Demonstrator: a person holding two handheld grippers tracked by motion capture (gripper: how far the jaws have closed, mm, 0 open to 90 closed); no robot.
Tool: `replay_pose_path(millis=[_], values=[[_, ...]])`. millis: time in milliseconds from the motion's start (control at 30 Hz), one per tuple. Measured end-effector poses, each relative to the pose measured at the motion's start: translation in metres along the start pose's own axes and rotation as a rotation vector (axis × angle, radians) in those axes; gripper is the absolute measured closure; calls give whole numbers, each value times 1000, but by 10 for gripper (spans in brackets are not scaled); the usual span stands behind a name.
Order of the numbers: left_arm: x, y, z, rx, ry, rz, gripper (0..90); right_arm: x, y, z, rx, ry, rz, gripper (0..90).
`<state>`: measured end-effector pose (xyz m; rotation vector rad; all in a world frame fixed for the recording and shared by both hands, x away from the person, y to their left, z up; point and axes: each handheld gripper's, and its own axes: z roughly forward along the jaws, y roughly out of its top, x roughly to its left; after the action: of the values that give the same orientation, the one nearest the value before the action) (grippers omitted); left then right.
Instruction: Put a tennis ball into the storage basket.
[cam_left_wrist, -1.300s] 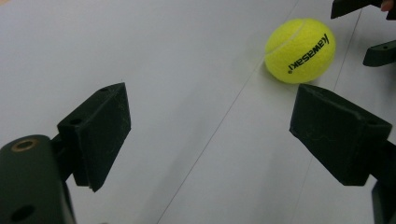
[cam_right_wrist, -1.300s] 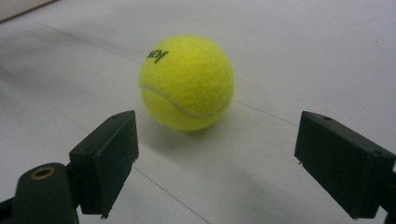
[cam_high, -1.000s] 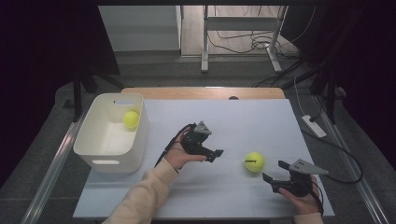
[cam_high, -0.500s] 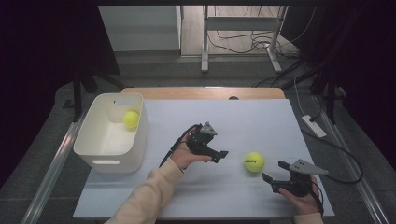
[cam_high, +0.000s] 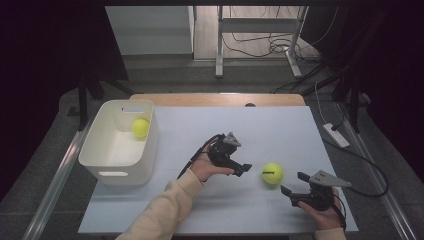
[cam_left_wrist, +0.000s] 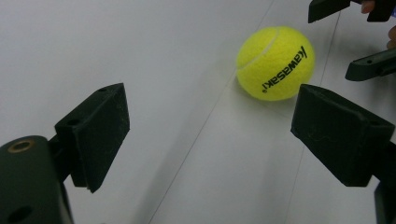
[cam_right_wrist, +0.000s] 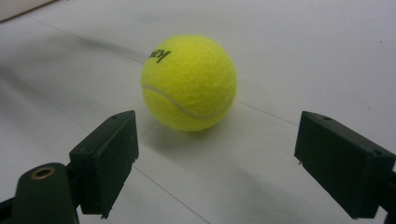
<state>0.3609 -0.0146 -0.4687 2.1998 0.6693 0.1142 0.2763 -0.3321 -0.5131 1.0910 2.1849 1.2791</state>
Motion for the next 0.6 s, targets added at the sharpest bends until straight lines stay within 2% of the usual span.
replay_pose_path(millis=[600], values=[[-7,7,12,6,-38,8,121,0,0,0,1,0,0,135]])
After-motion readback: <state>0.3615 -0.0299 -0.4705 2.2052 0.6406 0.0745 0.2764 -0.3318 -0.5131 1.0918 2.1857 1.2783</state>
